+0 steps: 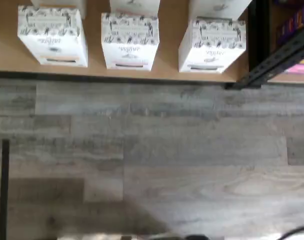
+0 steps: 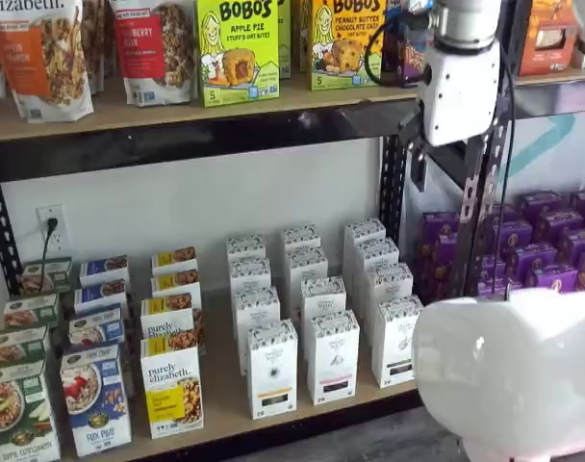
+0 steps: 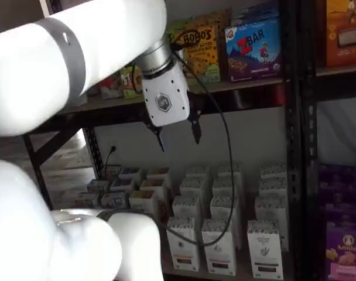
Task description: Pick up the white box with a green strip in the middle, on the bottom shelf, the sixth box from the left
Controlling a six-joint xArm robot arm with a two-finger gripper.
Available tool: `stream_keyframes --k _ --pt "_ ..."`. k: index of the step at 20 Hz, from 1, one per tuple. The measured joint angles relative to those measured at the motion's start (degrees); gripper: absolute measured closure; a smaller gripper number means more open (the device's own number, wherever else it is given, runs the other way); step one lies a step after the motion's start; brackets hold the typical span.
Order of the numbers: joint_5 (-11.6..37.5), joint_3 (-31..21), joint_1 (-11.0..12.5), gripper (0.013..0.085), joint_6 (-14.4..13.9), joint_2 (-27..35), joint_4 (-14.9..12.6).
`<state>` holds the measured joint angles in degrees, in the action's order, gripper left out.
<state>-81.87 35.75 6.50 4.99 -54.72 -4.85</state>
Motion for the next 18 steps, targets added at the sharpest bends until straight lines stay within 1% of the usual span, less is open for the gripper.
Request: stream_keyframes --k 3,6,7,8,10,11,13,15,16,18 --pt "5.6 -4.1 1.6 0.013 1.2 -0.4 0.9" --pt "9.4 -7.1 2.2 0.013 1.6 0.7 0.8" --pt "10.2 -7.8 2.6 0.013 2.2 1.3 1.5" --pt "11.1 -8.5 3.3 0.013 3.2 2.0 2.8" --pt "13.7 -10.3 4.1 0.013 4.3 3.3 3.8" --pt "15.1 -11.2 4.2 0.013 4.3 4.0 3.6" --pt "18.6 -13.3 3.9 0.013 3.1 5.6 1.7" --pt "22.7 -15.4 3.6 0.013 1.4 8.1 -0.7" --pt "25.0 -16.3 3.9 0.013 1.7 9.5 -0.5" --pt "29.5 -17.9 5.1 0.013 3.8 12.4 1.7"
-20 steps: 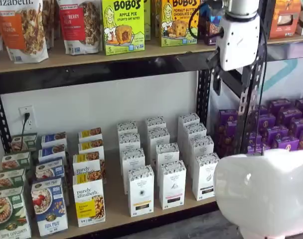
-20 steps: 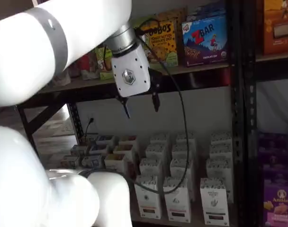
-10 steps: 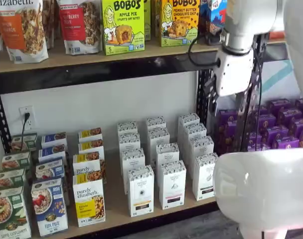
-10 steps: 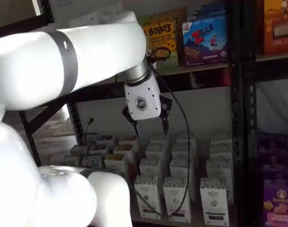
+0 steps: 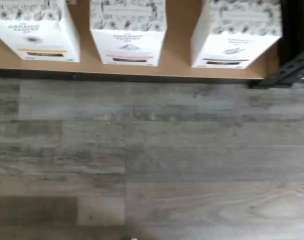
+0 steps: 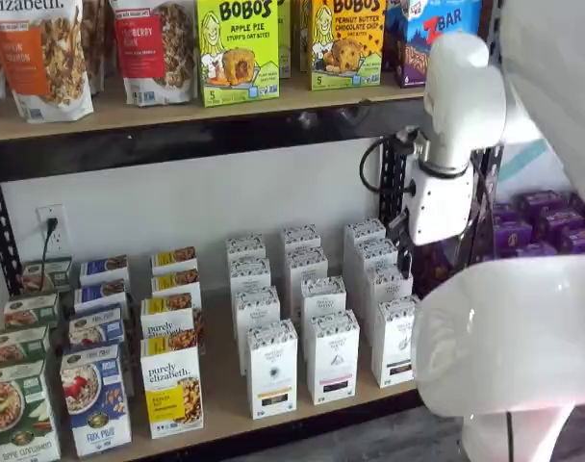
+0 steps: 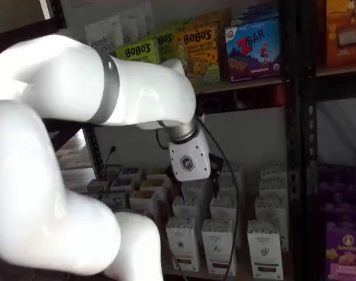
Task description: Pick up the white box with a green strip in the middle, on the bottom shelf, the sixth box from the left
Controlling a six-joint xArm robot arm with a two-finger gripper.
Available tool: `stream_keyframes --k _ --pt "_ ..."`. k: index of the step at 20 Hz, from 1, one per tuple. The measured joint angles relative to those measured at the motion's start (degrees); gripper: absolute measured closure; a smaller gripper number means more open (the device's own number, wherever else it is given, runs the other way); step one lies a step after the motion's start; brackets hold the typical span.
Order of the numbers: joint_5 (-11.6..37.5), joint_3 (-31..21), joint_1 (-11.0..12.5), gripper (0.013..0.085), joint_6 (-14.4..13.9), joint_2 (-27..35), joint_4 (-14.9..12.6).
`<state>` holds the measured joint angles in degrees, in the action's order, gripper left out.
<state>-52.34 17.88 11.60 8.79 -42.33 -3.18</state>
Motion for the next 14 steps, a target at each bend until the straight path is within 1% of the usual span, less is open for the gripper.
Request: stream_keyframes --k 3,6,8,9,10,12,14 --pt "7.1 -1.6 1.1 0.013 2.9 6.0 2.9" --pt "14.9 -2.1 1.5 0.013 5.3 13.6 5.5" --pt "19.7 -1.7 1.0 0.013 4.2 18.8 4.4" --pt "21.9 -1.3 0.8 0.013 4.4 21.0 4.9" --pt "24.4 -0.9 0.4 0.013 5.1 23.8 6.0" --pt "29.1 0.3 -0.4 0.013 4.8 28.9 6.4" --pt "31.7 1.9 -1.0 0.013 5.0 33.1 7.2"
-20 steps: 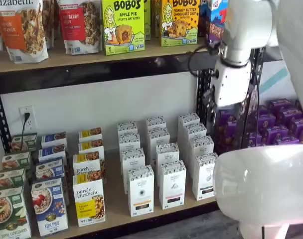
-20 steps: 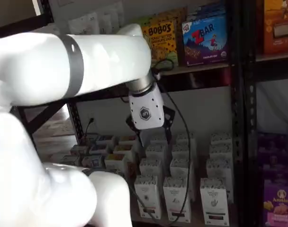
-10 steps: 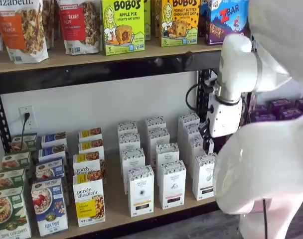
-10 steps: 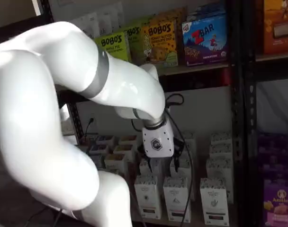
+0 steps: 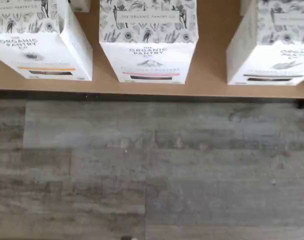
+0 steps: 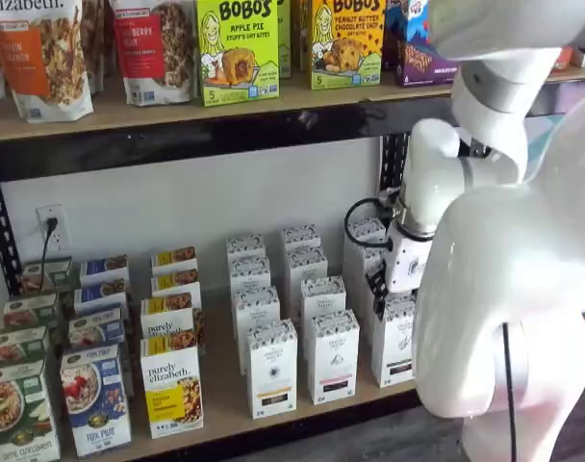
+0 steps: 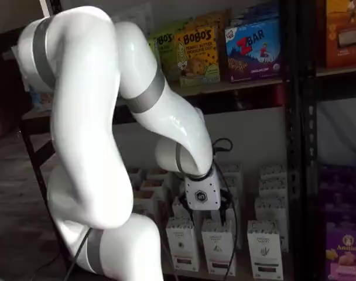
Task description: Pick up the white box with a green strip in the middle, on the bottom shelf, the sixth box from the left
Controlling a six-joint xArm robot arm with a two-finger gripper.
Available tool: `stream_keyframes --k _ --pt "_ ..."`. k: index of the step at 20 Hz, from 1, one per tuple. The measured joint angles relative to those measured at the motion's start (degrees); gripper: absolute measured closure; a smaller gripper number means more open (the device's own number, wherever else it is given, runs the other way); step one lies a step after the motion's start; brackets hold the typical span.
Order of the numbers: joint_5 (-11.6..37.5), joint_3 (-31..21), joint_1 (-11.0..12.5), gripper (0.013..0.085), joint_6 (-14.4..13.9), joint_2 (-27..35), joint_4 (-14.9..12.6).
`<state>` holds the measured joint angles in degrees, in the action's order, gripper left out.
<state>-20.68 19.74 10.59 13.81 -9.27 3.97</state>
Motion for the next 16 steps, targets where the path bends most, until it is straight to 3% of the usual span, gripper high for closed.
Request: stream_keyframes --k 3,6,12,16 --pt "2.7 2.9 -0.3 0.013 -1.3 5.9 -1.2" --pt "4.4 6.9 0.4 0.013 -4.1 12.2 -4.9" --pt "6.5 17.6 2.7 0.013 -0.1 25.4 -3.1" --pt "6.1 24.8 4.7 0.013 -1.7 32.8 -6.8"
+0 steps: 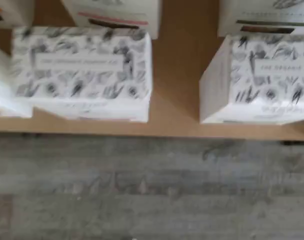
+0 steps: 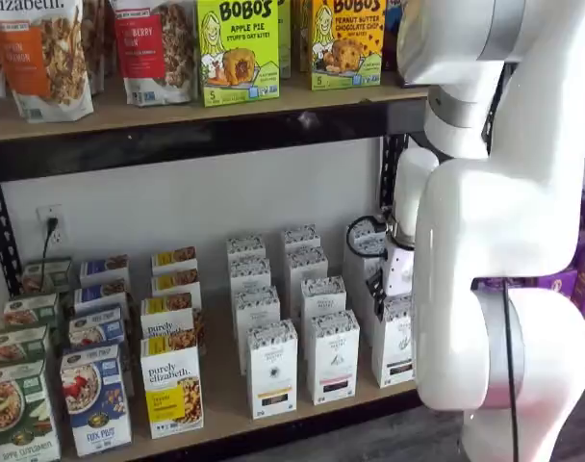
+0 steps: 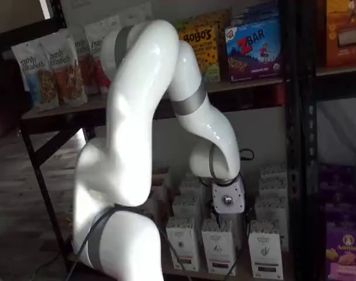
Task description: Pick up the white box with a green strip in the middle, on the bottom shelf, the sixth box from the left
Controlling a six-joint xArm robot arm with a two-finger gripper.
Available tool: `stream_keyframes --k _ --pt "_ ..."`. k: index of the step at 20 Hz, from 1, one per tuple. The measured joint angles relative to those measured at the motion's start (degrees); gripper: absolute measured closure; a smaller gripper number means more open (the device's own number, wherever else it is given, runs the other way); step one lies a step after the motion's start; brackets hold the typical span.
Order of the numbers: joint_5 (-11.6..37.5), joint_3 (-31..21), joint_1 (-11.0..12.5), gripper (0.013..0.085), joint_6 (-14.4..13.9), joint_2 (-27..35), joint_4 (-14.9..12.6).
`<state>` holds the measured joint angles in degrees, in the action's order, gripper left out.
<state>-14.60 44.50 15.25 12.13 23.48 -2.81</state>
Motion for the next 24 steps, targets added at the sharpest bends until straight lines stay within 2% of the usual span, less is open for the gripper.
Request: stream_keyframes --k 6,11,15,20,24 --pt "-1.6 10.1 2.0 0.013 1.9 8.5 -0.2" --pt "-4.4 18.7 2.9 0.013 7.1 14.6 4.4" --pt "-6.5 23.1 2.9 0.013 8.4 17.2 5.8" --pt "-7.5 26.1 2.8 0.013 7.9 18.8 5.4" --pt "-8.2 26.9 2.6 0.013 6.1 19.3 3.6"
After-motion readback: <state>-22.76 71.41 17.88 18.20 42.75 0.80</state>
